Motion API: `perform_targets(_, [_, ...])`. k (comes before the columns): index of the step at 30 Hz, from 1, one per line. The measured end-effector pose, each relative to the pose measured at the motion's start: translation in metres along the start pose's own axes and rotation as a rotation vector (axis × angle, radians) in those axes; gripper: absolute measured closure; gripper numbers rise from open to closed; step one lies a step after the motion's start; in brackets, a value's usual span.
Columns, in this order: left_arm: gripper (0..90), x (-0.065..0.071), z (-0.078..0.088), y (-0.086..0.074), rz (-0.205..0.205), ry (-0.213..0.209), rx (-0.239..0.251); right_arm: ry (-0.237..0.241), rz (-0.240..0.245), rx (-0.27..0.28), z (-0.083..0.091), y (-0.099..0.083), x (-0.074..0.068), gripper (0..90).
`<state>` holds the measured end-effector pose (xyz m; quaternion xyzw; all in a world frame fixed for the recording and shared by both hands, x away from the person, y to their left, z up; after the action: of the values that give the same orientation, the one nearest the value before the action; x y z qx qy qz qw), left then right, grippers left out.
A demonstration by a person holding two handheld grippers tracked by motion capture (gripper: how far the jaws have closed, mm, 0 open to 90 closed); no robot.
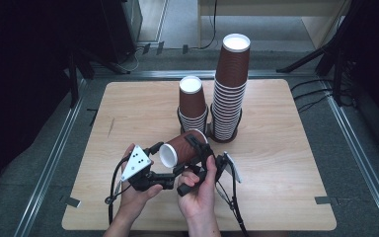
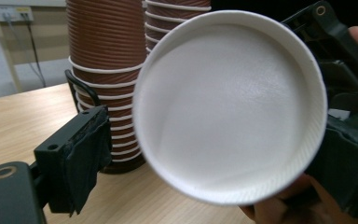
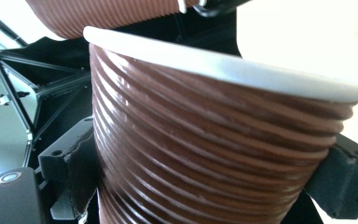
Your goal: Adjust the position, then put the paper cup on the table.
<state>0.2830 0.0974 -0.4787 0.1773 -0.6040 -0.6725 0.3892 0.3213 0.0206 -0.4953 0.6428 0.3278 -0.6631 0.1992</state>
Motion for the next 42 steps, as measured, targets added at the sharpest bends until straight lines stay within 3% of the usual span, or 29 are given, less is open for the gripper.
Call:
perform_targets(1, [0.6,0.0,0.001,0.001,0.012,-0.005,0.002,0.011,0.012,0.015,0.002,0.003,-0.003,11.1])
perform_targets(6, [0.6,0.0,0.005,0.004,0.028,-0.03,0.014,0.015,0.06,0.049,0.006,0.01,-0.008,11.2])
perform_targets(10, [0.6,-0.004,0.006,0.005,0.036,-0.021,0.014,0.036,0.11,0.098,0.01,0.017,-0.011,11.3])
perform_targets(13, [0.6,-0.008,0.008,0.004,0.044,-0.015,0.011,0.038,0.122,0.105,0.012,0.018,-0.013,11.4])
perform_targets(16, [0.6,-0.012,0.01,0.006,0.053,-0.003,0.019,0.048,0.171,0.13,0.014,0.021,-0.016,11.6])
perform_targets(25, [0.6,-0.019,0.017,0.009,0.073,-0.009,0.031,0.086,0.267,0.181,0.02,0.027,-0.027,12.2])
perform_targets(30, [0.6,-0.023,0.02,0.01,0.077,-0.005,0.034,0.083,0.332,0.229,0.024,0.03,-0.031,12.7])
perform_targets(31, [0.6,-0.025,0.02,0.01,0.079,-0.002,0.034,0.089,0.372,0.24,0.025,0.029,-0.034,12.9])
perform_targets(33, [0.6,-0.028,0.022,0.01,0.083,0.005,0.037,0.083,0.418,0.25,0.027,0.029,-0.037,13.0])
perform_targets(34, [0.6,-0.029,0.022,0.011,0.083,0.006,0.04,0.083,0.418,0.25,0.027,0.029,-0.037,13.0])
perform_targets(37, [0.6,-0.033,0.025,0.012,0.091,0.015,0.044,0.079,0.505,0.273,0.03,0.029,-0.044,12.9])
perform_targets(38, [0.6,-0.035,0.026,0.012,0.094,0.018,0.046,0.079,0.505,0.273,0.03,0.029,-0.044,12.9])
perform_targets(42, [0.6,-0.04,0.028,0.011,0.1,0.03,0.043,0.078,0.61,0.304,0.032,0.026,-0.053,12.9])
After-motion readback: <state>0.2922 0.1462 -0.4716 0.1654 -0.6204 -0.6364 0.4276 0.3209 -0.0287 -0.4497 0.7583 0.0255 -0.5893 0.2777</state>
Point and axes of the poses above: each handheld gripper's, and its own axes: z roughly backward along the jaws, y roughly out of its top, x roughly to its right, the point moved 9 cm from there along -z, roughly forward along the jaws, and after that the axes turned 7 degrees about z, right-handed, at the moved point
